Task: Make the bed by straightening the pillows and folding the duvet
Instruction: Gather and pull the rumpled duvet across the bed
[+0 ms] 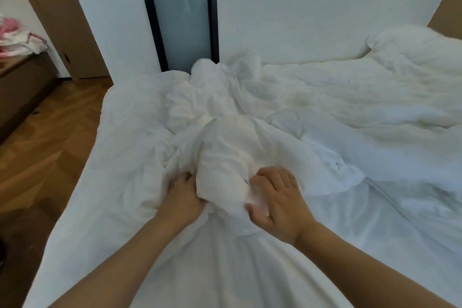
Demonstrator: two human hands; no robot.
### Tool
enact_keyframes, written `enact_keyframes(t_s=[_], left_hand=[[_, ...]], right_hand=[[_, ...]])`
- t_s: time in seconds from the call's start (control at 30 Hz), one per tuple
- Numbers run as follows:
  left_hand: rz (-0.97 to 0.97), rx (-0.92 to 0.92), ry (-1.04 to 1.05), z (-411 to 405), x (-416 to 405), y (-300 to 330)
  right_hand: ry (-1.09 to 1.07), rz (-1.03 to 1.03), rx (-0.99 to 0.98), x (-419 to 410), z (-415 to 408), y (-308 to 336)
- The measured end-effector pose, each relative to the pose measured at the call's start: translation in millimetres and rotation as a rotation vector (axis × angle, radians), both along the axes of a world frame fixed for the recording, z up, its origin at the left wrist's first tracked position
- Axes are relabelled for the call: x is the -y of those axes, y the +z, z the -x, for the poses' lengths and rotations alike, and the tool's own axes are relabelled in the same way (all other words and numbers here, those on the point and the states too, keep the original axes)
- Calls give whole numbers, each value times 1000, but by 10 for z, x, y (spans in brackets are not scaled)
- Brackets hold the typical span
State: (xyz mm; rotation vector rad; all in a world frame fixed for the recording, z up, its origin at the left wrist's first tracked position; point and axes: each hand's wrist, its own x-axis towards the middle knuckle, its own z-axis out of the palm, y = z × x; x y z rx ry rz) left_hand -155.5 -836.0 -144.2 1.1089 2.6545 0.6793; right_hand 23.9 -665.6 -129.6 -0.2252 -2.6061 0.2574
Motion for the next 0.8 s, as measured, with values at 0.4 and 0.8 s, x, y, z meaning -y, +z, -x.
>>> enact_keyframes(t_s=[0.4,0.8], left_hand=[[-544,15,202,120,-315,1623],[160,-473,-207,-681,-284,119]], right_hand=[[-22,638,247,-585,426,1698],[-276,557,524,-881,263,595]])
